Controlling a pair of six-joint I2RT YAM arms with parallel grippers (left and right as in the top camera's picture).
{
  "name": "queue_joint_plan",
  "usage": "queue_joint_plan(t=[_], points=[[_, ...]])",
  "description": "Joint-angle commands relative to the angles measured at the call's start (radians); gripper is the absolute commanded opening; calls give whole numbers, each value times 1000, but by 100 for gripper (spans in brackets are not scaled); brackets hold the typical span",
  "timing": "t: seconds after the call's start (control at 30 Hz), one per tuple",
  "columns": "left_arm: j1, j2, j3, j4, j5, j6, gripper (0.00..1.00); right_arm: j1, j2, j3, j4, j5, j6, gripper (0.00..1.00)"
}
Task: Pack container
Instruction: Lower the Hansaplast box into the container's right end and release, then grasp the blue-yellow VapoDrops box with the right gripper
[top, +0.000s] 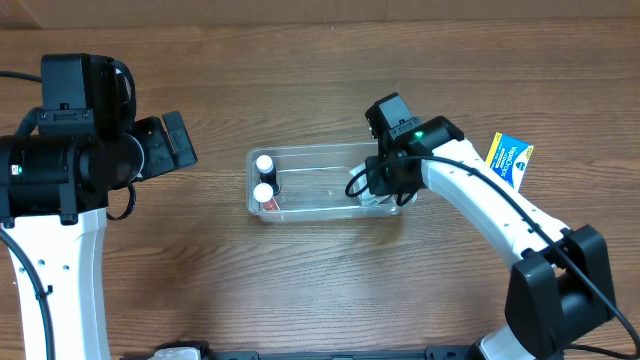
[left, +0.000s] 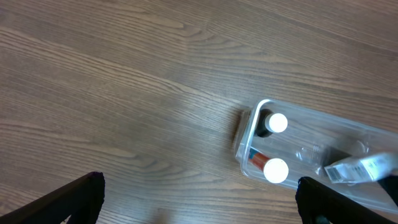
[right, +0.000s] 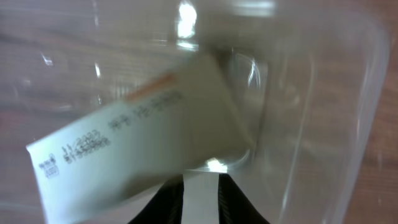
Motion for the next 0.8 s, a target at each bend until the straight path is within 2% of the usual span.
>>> queue_joint_plan(t=[0.0, 0.37, 0.53, 0.6, 0.63, 0.67, 0.73, 0.77], points=[[6, 7, 4, 2, 5, 19, 100, -1, 0, 4, 56, 58, 7, 23], [6, 7, 4, 2, 4, 19, 100, -1, -5, 5, -1, 80, 8, 24], [6, 7, 4, 2, 4, 19, 100, -6, -131, 53, -56, 89, 8, 27], [6, 7, 4, 2, 5, 19, 100, -31, -213, 95, -92, 127, 8, 52], [6, 7, 4, 2, 5, 19, 100, -59, -248, 111, -103, 142, 8, 76], [6, 7, 4, 2, 4, 19, 100, -92, -271, 121, -110, 144, 8, 88], [6, 7, 4, 2, 4, 19, 100, -216, -297, 126, -113, 139, 8, 100], [6, 7, 4, 2, 5, 19, 100, -293, -291, 125, -113, 130, 8, 100]])
